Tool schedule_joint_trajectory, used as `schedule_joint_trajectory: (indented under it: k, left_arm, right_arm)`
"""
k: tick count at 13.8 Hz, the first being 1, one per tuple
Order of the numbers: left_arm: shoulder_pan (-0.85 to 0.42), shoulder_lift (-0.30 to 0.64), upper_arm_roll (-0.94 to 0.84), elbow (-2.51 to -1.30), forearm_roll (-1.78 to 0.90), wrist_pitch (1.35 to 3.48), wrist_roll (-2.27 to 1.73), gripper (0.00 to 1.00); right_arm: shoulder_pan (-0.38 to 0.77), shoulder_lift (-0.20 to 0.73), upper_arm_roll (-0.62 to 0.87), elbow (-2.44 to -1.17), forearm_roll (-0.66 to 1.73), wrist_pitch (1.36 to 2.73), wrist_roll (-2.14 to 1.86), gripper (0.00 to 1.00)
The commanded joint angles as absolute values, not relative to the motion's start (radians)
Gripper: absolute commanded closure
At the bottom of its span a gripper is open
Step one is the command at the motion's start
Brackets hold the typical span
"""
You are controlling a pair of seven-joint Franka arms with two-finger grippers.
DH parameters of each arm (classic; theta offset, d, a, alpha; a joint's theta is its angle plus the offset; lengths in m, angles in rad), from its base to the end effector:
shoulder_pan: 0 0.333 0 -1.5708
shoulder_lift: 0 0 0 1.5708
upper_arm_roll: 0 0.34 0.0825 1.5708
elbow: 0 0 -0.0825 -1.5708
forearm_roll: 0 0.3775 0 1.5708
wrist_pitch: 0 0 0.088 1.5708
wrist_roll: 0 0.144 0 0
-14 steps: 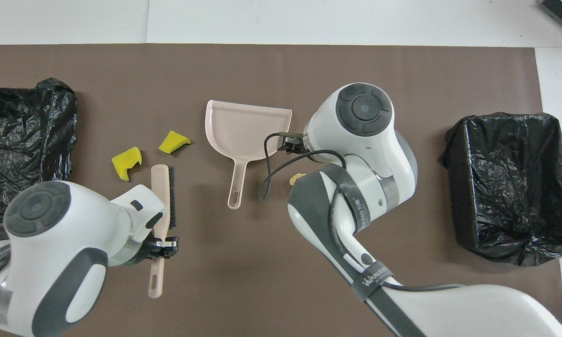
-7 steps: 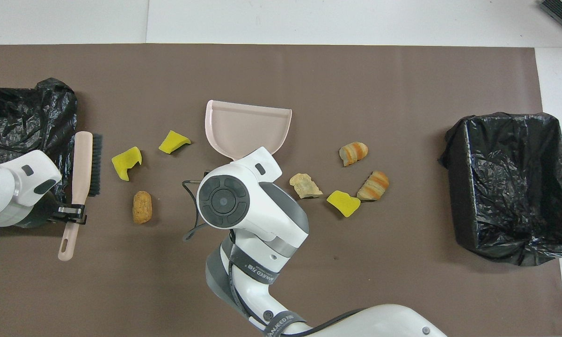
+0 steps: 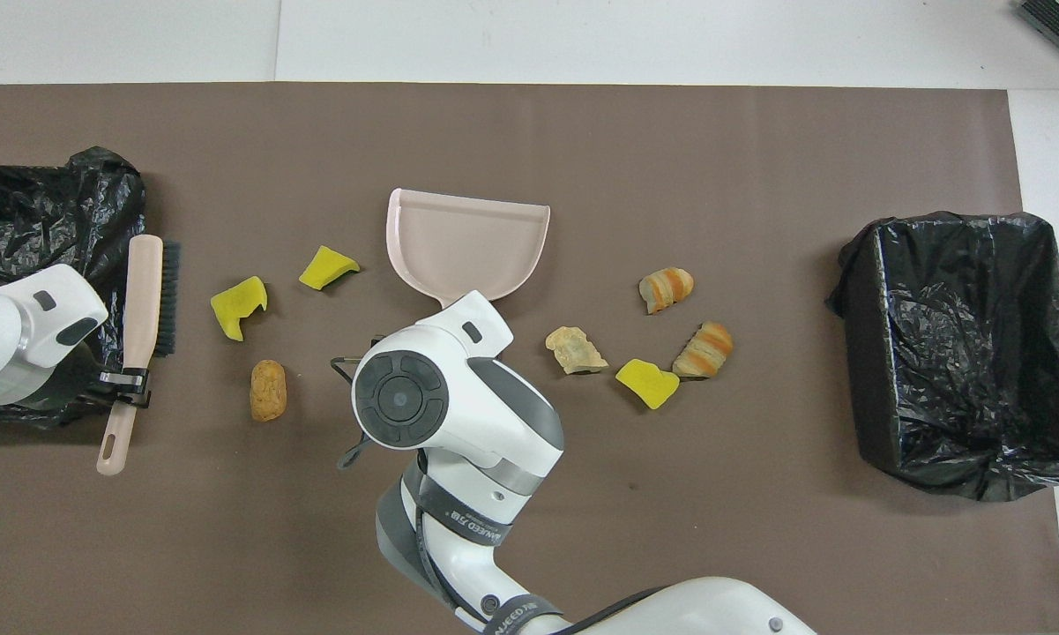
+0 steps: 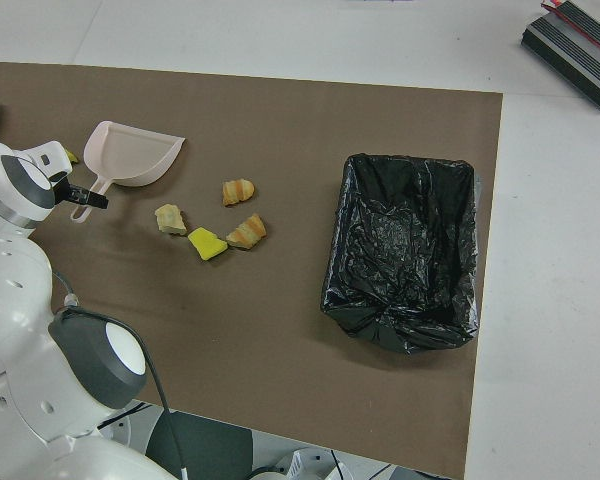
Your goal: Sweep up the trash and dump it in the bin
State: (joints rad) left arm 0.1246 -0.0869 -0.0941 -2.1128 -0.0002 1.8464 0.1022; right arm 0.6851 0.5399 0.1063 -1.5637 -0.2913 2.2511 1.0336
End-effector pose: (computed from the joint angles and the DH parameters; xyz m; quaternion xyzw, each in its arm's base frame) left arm 0.4887 0.0143 0.4295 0.9953 -0.0351 -0.0899 0.0020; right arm 0.5266 0.4942 0.3350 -0.9917 0.0471 -0.1198 0.0030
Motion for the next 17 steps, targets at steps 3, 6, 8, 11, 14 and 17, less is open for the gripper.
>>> schedule_joint_trajectory:
  k: [3, 6, 8, 11, 14, 17]
  left_arm:
    - [0.127, -0.048, -0.104, -2.092, 0.032, 1.864, 0.104, 1.0]
    - [0.133, -0.008, -0.104, -2.053, 0.063, 1.896, 0.1, 1.0]
    - [0.144, 0.018, -0.104, -2.008, 0.063, 1.891, 0.1, 1.0]
    - [0.146, 0.047, -0.103, -1.982, 0.067, 1.907, 0.1, 1.0]
    - [0.146, 0.092, -0.104, -1.968, 0.106, 1.934, 0.1, 1.0]
    - [0.137, 0.089, -0.106, -1.997, 0.091, 1.93, -0.06, 1.0]
  right_arm:
    - [0.678, 0.546, 0.112, -1.562, -0.337, 2.255, 1.042, 0.34]
    - [0.677, 0.538, 0.114, -1.56, -0.328, 2.235, 1.039, 0.85]
    - [0.661, 0.522, 0.115, -1.562, -0.316, 2.211, 0.97, 1.0]
    - [0.637, 0.462, 0.12, -1.565, -0.213, 2.154, 0.868, 1.0]
    - [0.615, 0.407, 0.121, -1.575, -0.201, 2.14, 0.679, 1.0]
    - [0.578, 0.376, 0.121, -1.582, -0.201, 2.103, 0.427, 1.0]
